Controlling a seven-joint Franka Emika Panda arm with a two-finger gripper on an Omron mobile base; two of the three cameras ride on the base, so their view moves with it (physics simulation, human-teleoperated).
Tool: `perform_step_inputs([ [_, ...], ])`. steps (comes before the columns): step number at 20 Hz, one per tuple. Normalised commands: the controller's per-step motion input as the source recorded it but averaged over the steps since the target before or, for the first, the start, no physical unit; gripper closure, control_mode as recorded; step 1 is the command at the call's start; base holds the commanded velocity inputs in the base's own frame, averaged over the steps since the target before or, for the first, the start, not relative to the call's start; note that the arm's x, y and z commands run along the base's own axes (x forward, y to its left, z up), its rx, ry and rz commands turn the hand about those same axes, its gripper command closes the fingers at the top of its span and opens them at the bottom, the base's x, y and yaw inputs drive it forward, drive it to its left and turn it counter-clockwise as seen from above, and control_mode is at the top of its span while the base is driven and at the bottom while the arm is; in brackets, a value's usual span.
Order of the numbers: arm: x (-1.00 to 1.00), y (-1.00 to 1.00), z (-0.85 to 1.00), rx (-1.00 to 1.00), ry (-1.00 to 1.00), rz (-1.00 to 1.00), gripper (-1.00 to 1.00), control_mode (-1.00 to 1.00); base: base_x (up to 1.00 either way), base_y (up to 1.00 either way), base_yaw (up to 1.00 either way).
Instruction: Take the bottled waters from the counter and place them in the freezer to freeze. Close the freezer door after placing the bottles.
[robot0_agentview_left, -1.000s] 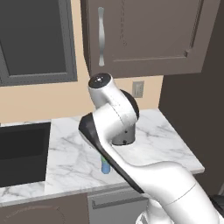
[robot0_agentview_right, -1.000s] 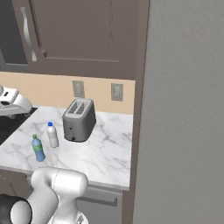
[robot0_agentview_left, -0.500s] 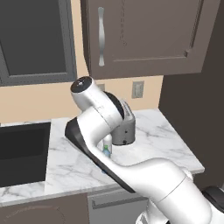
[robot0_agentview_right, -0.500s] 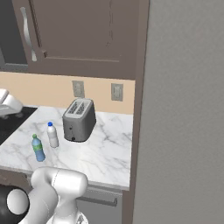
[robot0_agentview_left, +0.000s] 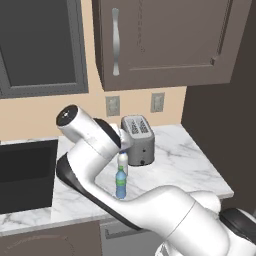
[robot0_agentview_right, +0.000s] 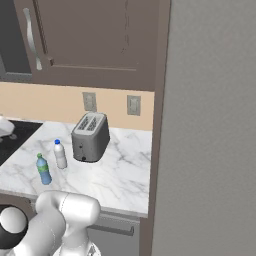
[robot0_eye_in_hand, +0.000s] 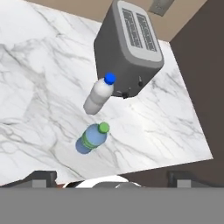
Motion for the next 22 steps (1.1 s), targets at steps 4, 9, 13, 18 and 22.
perform_step_inputs([
  [4,-0.13,0.36,0.0,-0.07,0.0,0.0,-1.0,-1.0,0.0,0.0,0.0],
  [9,-0.32,0.45,-0.12,-0.07,-0.03,0.0,-1.0,-1.0,0.0,0.0,0.0],
  [13,-0.23,0.33,-0.27,-0.02,-0.08,-0.06,-1.0,-1.0,0.0,0.0,0.0],
  [18,-0.2,0.26,-0.25,0.0,-0.1,-0.17,-1.0,-1.0,0.0,0.0,0.0],
  [22,-0.04,0.03,-0.37,0.0,-0.18,-0.23,-1.0,-1.0,0.0,0.0,0.0],
])
